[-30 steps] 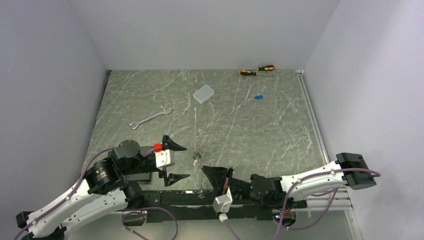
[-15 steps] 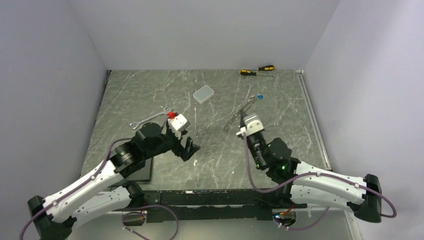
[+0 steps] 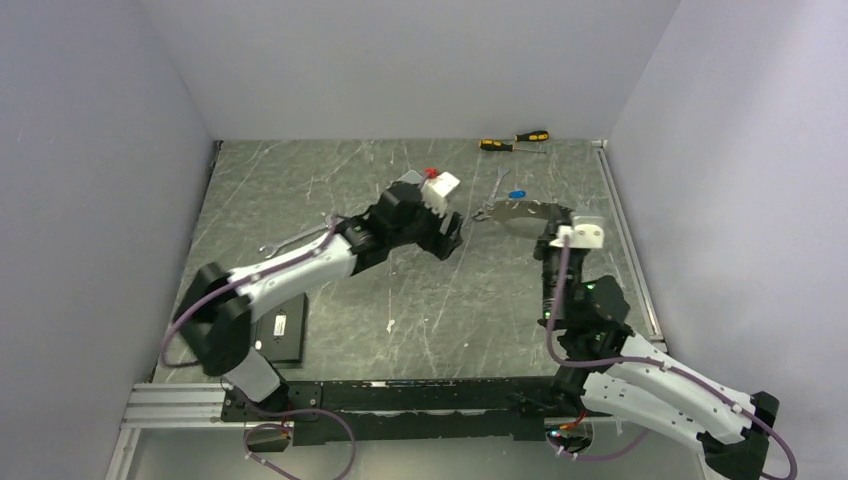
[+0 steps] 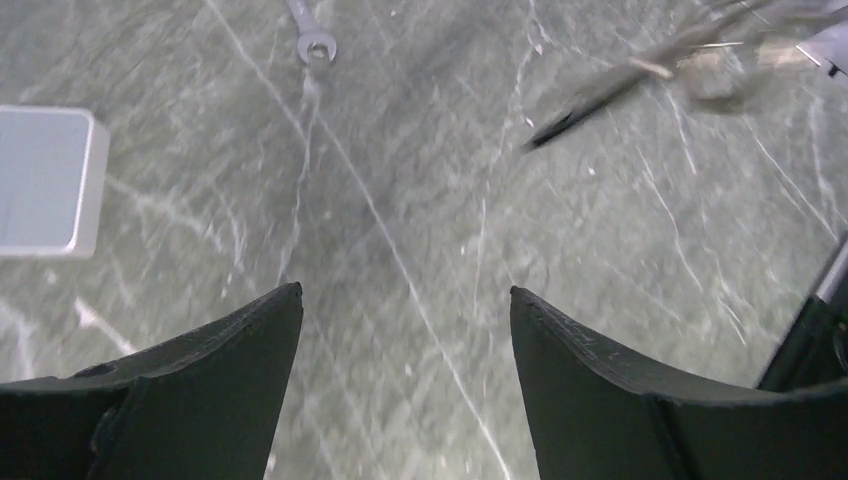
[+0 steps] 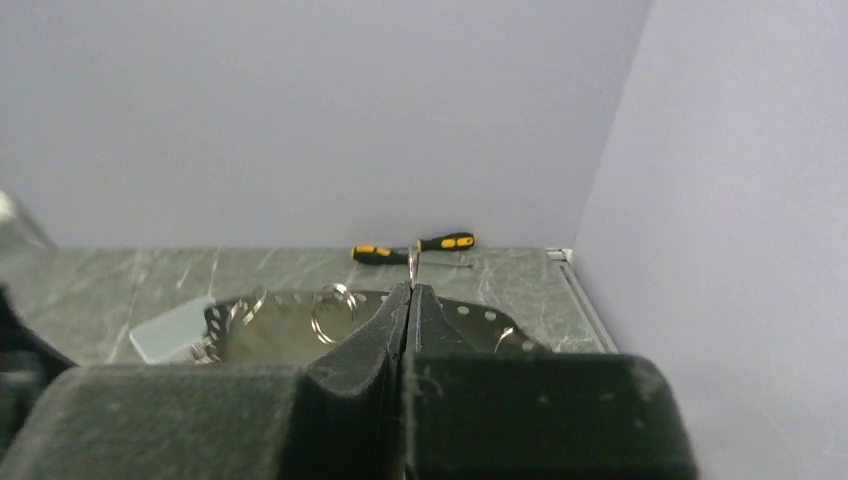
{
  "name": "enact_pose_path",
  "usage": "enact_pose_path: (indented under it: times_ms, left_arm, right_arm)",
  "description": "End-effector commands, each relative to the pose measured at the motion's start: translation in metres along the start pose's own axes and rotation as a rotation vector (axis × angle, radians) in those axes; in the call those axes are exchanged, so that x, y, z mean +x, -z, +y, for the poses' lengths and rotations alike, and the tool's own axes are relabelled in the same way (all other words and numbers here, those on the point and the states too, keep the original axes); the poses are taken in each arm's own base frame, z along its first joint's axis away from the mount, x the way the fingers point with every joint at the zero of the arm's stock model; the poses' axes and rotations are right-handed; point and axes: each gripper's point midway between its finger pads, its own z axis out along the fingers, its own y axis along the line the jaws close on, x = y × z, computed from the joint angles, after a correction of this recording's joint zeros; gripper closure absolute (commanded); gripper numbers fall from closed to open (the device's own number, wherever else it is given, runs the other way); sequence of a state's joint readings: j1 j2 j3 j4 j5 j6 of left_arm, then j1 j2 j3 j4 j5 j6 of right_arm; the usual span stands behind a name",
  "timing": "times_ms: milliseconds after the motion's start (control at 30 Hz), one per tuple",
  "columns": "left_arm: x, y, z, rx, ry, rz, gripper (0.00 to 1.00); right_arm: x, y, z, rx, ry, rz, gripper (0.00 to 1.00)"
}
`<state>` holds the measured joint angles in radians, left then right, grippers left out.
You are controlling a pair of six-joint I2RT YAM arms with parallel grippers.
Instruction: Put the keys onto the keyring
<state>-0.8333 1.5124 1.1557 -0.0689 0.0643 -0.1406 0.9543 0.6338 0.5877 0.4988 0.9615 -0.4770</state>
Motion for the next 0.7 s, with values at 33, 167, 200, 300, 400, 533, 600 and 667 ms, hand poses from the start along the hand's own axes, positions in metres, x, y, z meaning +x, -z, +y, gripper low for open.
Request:
enact_pose_path:
  times_ms: [33,167,200,300,400,533,600,667]
  left_arm:
    - [-0.029,-0.065,-0.007,0.105,-0.011,-0.047,0.21]
    - [-0.043,-0.112,0.0,0.158,0.014,-0.072,0.25]
    - [-0.041,-0.125,0.004,0.174,0.035,-0.072,0.26]
    - [-0.043,-0.158,0.015,0.23,0.095,-0.097,0.28]
    - [-0.042,-0.191,0.031,0.244,0.104,-0.104,0.31]
    - [-0.035,-0.231,0.048,0.259,0.131,-0.112,0.32]
    - [-0.027,-0.249,0.062,0.274,0.194,-0.134,0.32]
    - [-0.025,-0.262,0.072,0.296,0.27,-0.18,0.34]
  right_arm:
    - [-0.045,0.003,-0.05,0.158,-0.169,-0.122,1.0]
    - [-0.064,0.004,-0.075,0.245,-0.159,-0.178,1.0]
    - [-0.067,0.005,-0.08,0.266,-0.149,-0.187,1.0]
    - [-0.077,0.007,-0.095,0.309,-0.137,-0.213,1.0]
    - [-0.084,0.009,-0.102,0.309,-0.152,-0.227,1.0]
    - [-0.084,0.013,-0.103,0.273,-0.183,-0.226,1.0]
    - [-0.079,0.014,-0.1,0.242,-0.192,-0.209,1.0]
    - [-0.075,0.017,-0.099,0.223,-0.208,-0.2,1.0]
